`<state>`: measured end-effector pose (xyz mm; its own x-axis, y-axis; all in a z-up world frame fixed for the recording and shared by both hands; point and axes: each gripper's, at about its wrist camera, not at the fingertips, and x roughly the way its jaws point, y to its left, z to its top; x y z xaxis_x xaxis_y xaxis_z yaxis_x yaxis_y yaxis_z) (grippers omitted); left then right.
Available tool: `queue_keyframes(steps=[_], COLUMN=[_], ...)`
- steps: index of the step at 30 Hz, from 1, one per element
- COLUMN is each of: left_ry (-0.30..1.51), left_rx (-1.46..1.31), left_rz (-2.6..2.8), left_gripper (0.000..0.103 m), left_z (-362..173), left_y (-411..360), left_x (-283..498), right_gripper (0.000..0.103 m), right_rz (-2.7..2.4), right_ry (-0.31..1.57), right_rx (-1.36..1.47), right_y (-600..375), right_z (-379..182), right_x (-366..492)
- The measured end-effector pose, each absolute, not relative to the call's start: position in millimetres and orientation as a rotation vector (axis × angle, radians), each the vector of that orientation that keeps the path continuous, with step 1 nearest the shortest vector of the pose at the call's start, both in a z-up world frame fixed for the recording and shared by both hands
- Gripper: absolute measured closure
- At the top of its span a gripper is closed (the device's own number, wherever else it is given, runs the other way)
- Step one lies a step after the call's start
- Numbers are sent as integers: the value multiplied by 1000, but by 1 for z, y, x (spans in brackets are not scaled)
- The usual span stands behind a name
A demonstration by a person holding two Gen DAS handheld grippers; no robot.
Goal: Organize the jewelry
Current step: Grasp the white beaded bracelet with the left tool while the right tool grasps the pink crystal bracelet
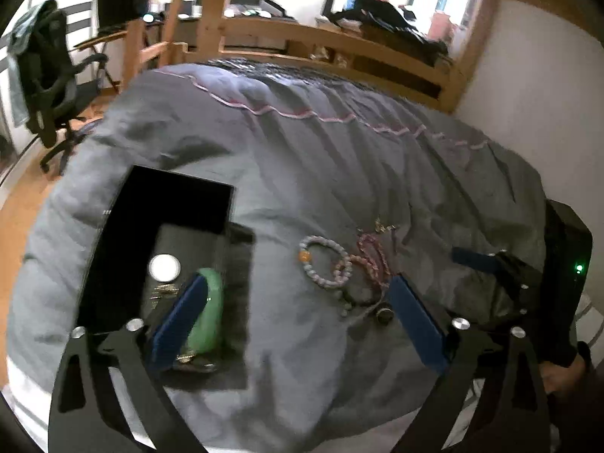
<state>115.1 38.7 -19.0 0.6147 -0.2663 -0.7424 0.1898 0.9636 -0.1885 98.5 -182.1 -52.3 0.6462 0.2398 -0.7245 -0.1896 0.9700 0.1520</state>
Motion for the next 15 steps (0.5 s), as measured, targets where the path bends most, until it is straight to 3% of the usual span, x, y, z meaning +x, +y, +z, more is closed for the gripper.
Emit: queue_keyframes(steps=[2,3,7,9,15], left_ry=[912,933,977,998,1059], left_rx=[-88,-79,-6,0,11], left_rz=[-289,-297,-310,-329,-361], left_gripper=[34,40,42,50,50], left_z=[-30,-36,-56,-63,-91], left_y=[28,23,0,-7,-23], left_x=[125,130,146,155,175], right_gripper=[19,34,56,63,67], right_rz=[251,247,223,227,214], right_ry=[854,866,899,919,990], right_rx=[77,72,81,88,97], right_y=[-183,-183,-189,-191,-192], right_z=[-61,-64,-78,-85,-119], right_x=[104,107,123,130,143])
